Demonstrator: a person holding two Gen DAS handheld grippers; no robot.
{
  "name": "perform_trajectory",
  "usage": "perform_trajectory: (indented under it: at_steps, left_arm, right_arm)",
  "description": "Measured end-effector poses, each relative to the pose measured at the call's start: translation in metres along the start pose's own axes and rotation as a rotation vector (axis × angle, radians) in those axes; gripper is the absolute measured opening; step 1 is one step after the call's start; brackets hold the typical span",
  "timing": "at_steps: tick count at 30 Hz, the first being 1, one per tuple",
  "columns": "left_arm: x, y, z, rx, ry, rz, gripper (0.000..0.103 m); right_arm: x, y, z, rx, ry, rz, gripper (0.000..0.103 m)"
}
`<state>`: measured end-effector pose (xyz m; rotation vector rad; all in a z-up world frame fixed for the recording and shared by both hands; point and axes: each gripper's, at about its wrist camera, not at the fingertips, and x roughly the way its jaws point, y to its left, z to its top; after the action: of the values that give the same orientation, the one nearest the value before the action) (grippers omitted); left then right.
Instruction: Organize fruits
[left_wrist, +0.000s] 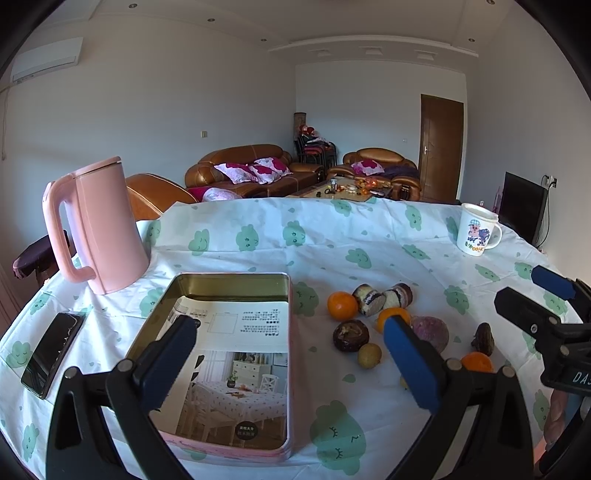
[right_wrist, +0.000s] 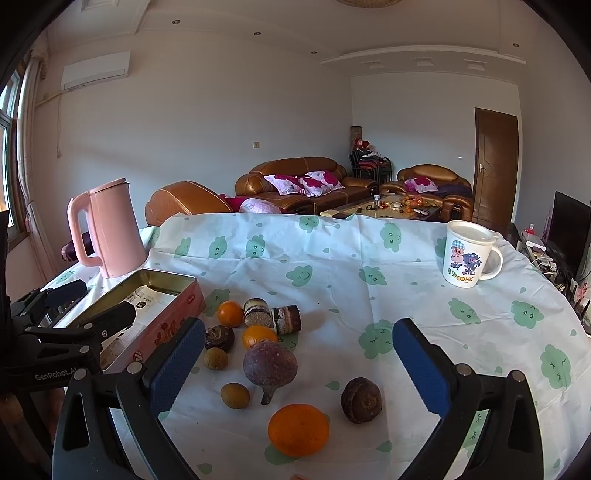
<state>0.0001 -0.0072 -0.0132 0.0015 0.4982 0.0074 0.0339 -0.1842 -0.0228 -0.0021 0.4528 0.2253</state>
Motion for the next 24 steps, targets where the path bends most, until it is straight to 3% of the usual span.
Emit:
perform_trajectory:
  at_steps: [12, 18, 20, 22, 24]
  left_arm:
    - [0.009, -0.005, -0.013, 0.008, 0.032, -0.01, 0.103]
    - [0.019, -0.01, -0.03, 0.017, 0.079, -0.029, 0.103]
    - [0.024, -0.015, -0.035, 0.026, 0.101, -0.041, 0.103]
    - [0.024, -0.021, -0.037, 0.039, 0.107, -0.055, 0.103]
    - [0.022, -0.027, -0.037, 0.05, 0.098, -0.068, 0.102]
  right_arm:
    - [0.002, -0.006, -0.012, -0.002, 0.01, 0.008, 0.102]
    - [0.008, -0.015, -0.038, -0.012, 0.074, 0.013, 0.101]
    - [0.013, -0.016, -0.045, -0.018, 0.107, 0.029, 0.097]
    - [0.018, -0.014, -0.049, -0.026, 0.142, 0.051, 0.079]
    - [0.025, -0.013, -0.053, -0.031, 0.175, 0.069, 0.069]
